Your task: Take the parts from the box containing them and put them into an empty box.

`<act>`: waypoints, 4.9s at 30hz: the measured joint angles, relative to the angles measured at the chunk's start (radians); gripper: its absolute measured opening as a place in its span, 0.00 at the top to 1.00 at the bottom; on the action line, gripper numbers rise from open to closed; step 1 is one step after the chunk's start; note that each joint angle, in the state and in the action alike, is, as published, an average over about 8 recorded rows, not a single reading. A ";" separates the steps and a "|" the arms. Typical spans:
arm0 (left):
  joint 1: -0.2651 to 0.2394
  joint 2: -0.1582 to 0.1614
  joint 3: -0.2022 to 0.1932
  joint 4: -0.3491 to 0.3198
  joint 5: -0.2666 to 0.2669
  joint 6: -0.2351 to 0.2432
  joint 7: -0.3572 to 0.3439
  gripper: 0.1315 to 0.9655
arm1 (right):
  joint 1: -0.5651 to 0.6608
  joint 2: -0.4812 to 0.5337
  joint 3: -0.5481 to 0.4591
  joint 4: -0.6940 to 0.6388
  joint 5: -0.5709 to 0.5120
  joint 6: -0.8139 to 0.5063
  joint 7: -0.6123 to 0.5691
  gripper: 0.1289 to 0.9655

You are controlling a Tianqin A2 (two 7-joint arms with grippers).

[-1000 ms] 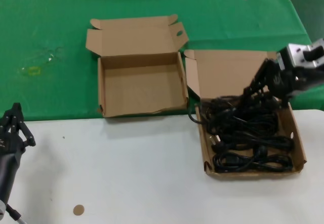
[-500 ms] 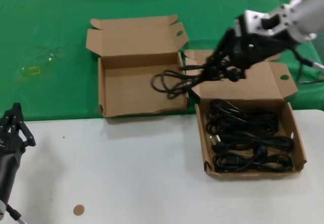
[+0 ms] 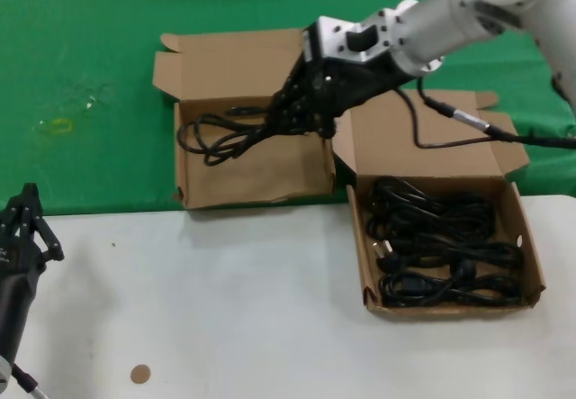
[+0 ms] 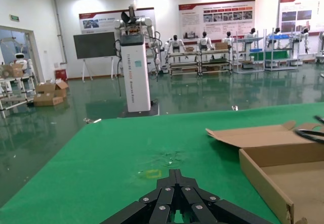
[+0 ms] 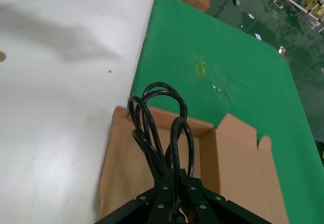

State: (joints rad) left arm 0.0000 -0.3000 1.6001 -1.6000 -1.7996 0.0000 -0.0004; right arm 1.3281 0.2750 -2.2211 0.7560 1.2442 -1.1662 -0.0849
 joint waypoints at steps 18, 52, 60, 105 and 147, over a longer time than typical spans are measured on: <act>0.000 0.000 0.000 0.000 0.000 0.000 0.000 0.99 | 0.010 -0.118 -0.016 -0.210 -0.016 0.135 -0.110 0.96; 0.000 0.000 0.000 0.000 0.000 0.000 0.000 0.98 | 0.024 -0.115 0.006 -0.244 -0.003 0.176 -0.168 0.55; 0.000 0.000 0.000 0.000 0.000 0.000 0.000 0.97 | -0.049 -0.107 0.039 -0.185 0.027 0.230 -0.154 0.42; 0.000 0.000 0.000 0.000 0.000 0.000 0.000 0.09 | -0.851 -0.024 0.404 0.460 0.358 0.816 -0.004 0.00; 0.000 0.000 0.000 0.000 0.000 0.000 0.000 0.00 | -1.283 0.020 0.600 0.807 0.537 1.133 0.076 0.00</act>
State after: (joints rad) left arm 0.0000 -0.3000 1.6000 -1.6000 -1.8000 0.0000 -0.0001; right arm 0.0455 0.2953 -1.6207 1.5634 1.7812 -0.0333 -0.0084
